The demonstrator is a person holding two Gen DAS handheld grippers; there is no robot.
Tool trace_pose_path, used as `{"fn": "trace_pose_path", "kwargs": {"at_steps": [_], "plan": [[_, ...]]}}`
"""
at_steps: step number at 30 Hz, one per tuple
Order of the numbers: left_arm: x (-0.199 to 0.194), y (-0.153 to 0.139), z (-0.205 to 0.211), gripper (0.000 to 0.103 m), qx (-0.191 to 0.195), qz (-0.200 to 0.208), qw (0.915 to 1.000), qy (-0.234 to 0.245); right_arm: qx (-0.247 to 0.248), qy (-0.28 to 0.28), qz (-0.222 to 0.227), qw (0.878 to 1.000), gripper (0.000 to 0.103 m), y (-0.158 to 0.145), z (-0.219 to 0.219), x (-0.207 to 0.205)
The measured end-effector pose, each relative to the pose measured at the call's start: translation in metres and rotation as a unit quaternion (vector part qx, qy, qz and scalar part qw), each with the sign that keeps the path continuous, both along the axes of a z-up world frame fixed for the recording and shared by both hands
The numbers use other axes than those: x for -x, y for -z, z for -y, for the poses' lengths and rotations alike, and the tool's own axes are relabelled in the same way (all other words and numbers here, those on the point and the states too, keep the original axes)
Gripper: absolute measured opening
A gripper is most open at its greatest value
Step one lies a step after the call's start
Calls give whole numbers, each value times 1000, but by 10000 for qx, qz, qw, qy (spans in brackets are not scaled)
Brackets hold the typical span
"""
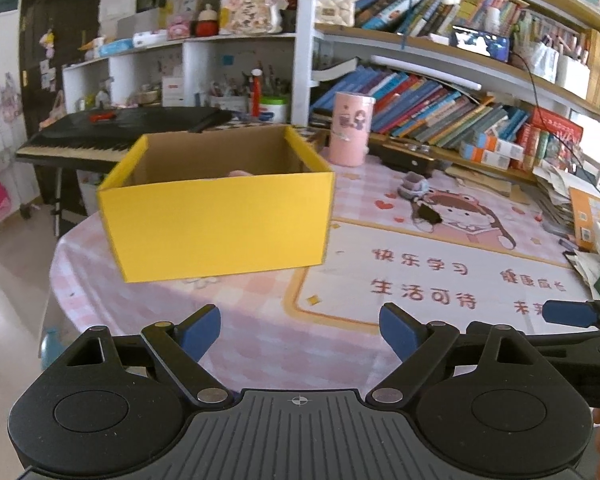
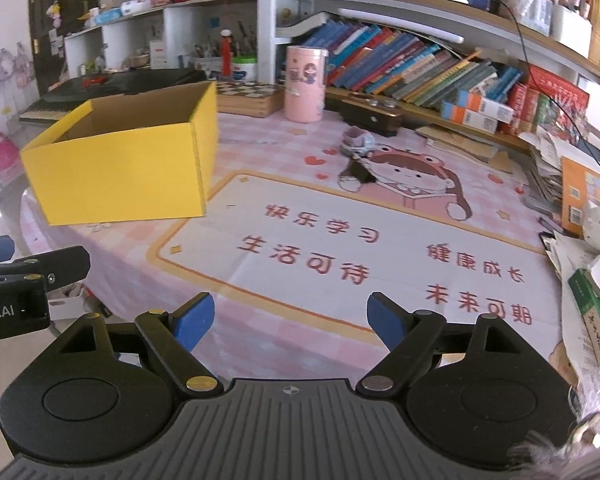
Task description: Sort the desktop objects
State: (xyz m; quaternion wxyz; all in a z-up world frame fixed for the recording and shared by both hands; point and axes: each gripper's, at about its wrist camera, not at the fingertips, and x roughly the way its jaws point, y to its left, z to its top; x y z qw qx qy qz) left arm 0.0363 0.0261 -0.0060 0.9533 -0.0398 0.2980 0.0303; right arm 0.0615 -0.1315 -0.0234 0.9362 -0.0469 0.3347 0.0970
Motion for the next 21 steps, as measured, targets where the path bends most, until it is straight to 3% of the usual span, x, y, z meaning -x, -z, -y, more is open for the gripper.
{"fn": "trace_pose_path", "kwargs": {"at_steps": [21], "plan": [[-86, 7, 88, 89, 9, -214, 9992, 345, -8, 446, -232, 9987, 83, 4, 93, -82]]}}
